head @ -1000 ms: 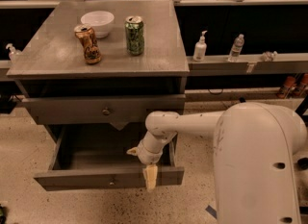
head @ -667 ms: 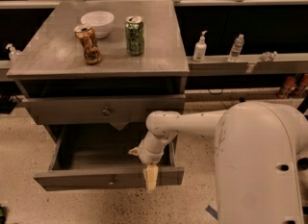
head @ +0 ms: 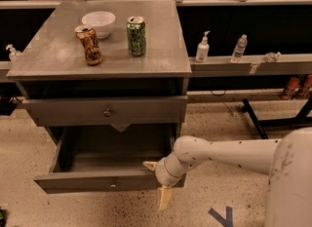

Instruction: Open middle drawer

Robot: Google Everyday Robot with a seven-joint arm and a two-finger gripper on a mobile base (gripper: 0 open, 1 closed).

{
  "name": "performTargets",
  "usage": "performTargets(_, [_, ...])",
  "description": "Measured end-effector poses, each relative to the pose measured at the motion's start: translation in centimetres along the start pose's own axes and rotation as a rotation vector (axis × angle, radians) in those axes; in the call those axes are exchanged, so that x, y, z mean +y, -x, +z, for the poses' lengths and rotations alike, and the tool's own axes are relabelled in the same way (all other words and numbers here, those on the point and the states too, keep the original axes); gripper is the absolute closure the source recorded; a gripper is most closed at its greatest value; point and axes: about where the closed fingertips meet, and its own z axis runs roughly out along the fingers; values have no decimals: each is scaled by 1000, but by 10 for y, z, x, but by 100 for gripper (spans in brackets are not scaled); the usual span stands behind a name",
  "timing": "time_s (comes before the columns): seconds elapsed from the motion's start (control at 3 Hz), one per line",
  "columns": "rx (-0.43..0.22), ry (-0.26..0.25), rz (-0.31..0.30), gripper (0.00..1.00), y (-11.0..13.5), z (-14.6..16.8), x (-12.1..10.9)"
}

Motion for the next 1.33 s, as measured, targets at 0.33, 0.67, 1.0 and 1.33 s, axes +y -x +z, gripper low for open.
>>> performTargets(0.33, [-21, -69, -11, 0, -15, -3, 5])
performTargets(0.67, [10, -58, -25, 18, -24, -11, -5])
performTargets(1.0, [55, 26, -60, 41, -14, -12, -9])
performTargets(1.33, [82, 132, -87, 64, 1, -10, -7])
